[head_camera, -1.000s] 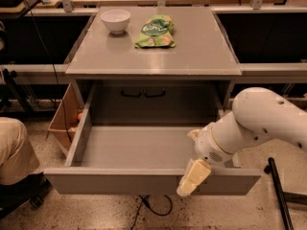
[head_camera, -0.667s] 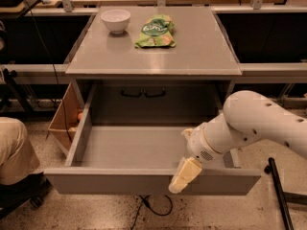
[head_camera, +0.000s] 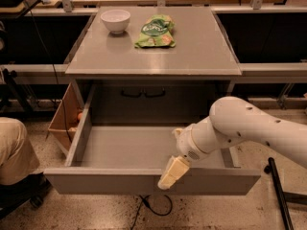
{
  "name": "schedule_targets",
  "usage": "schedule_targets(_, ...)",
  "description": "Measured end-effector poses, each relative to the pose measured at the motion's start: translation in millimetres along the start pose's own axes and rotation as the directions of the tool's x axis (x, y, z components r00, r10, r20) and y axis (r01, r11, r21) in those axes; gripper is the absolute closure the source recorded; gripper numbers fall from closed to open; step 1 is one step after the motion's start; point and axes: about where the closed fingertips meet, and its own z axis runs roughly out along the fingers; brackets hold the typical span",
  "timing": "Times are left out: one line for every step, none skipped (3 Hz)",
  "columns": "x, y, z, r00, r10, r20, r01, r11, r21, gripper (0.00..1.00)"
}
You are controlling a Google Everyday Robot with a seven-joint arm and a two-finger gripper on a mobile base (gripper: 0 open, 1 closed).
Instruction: Close top drawer
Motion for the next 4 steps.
schedule_targets(-14.7, -13.1, 15.1, 1.0, -0.018, 0.02, 0.017, 0.9998, 0.012, 0.15)
schedule_targets(-45.3, -36.1, 26.2, 0.997, -0.057, 0.049, 0.056, 0.9978, 0.035, 0.38)
schedule_targets(-49.0, -38.3, 26.2, 0.997, -0.062, 0.052, 0.06, 0.9975, 0.038, 0.61)
schedule_targets(-63.0, -45.1, 31.8, 0.995, -0.076, 0.068, 0.073, 0.9963, 0.044, 0.85)
